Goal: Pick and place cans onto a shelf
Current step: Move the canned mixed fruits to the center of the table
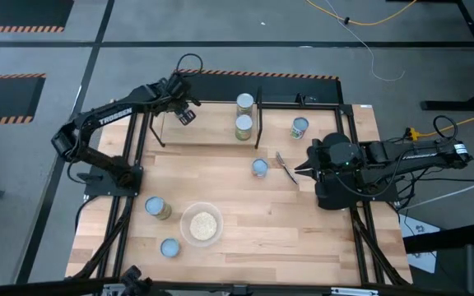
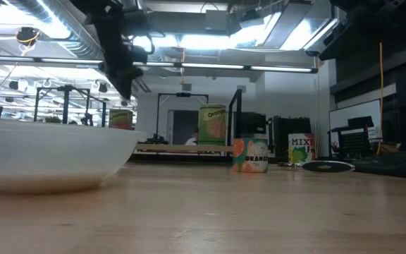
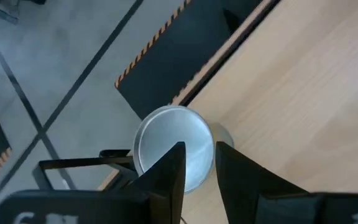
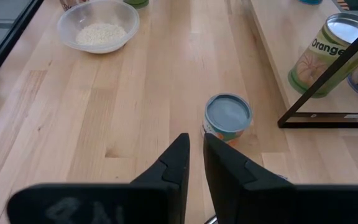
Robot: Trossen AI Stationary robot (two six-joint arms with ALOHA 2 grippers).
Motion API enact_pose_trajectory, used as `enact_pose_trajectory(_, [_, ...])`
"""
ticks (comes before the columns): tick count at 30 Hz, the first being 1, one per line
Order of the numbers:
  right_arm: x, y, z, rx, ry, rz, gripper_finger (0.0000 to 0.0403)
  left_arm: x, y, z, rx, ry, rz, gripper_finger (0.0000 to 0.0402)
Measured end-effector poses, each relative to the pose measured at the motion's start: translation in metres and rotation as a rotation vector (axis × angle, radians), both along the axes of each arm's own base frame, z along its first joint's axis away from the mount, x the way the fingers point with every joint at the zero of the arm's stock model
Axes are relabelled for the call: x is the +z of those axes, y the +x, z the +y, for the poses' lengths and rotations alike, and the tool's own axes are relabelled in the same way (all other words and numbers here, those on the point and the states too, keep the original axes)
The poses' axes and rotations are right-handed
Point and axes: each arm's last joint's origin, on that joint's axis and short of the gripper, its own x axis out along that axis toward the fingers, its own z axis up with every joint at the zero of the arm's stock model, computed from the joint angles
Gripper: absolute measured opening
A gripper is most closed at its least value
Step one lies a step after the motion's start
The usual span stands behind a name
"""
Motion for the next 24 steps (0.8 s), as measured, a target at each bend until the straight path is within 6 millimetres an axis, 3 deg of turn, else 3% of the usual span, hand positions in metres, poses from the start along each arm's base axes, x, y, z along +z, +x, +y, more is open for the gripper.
enact_pose_trajectory(8, [0.0,0.0,0.0,0.0,-0.004,0.0,0.0053,0.023,0.005,-0.032,-0.118,-0.088,-0.255,0.008])
enact_pose_trajectory(18, [0.0,0.0,0.0,-0.005,-0.01,0.0,0.0053,0.031,0.053,-0.096,-0.399,-0.185,-0.445,0.008])
enact_pose_trajectory(24, [0.0,0.0,0.0,-0.007,-0.009,0.0,0.0054,0.039,0.075,-0.142,-0.542,-0.116,-0.528,0.008])
